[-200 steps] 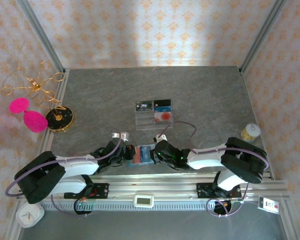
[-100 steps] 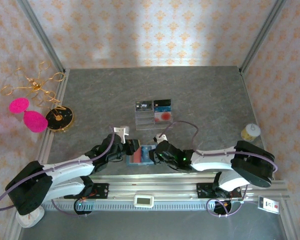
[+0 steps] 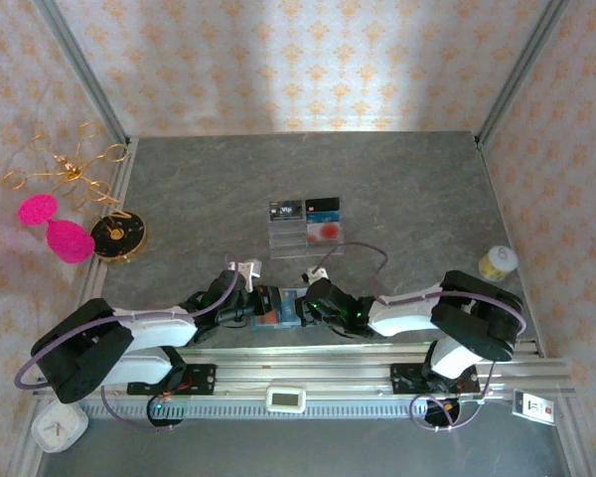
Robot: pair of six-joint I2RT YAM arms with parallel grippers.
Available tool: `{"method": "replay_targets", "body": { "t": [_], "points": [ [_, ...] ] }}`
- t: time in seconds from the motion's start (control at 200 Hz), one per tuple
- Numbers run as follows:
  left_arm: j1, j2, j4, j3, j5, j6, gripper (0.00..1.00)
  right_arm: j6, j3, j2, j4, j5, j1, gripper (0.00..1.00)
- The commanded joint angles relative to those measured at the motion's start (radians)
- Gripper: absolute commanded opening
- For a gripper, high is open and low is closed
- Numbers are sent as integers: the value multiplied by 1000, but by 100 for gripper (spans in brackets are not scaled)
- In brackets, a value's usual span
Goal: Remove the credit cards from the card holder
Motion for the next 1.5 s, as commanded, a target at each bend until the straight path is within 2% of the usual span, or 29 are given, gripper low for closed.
{"method": "replay_targets", "body": {
  "t": [0.0, 0.225, 0.425, 0.741, 0.956, 1.066, 1.136, 1.261, 1.492],
  "points": [
    [-6, -21, -87, 23, -64, -5, 24, 17, -24, 25, -23, -15, -5, 10],
    [-6, -80, -164, 27, -83, -66, 24, 13, -21, 5, -40, -3, -5, 10],
    [-24, -25, -242, 72, -92, -101, 24, 12, -21, -2, -33, -3, -1, 9],
    [-65, 35, -264, 118, -84, -101, 27, 12, -34, -6, -8, -9, 0, 9],
    [-73, 27, -192, 93, -41, -127, 16, 27, -50, 3, 24, -27, 2, 8],
    [-71, 13, -154, 62, -36, -146, 14, 32, -55, 4, 31, -30, 4, 7],
    [-73, 9, -146, 52, -32, -144, 0, 37, -58, 4, 32, -26, 5, 6],
    [-71, -33, -200, 48, -50, -116, 0, 45, -61, 4, 28, -14, 5, 6],
    [-32, -204, -223, -32, -77, -91, 0, 66, -59, 15, 17, 4, 5, 5]
  ]
}}
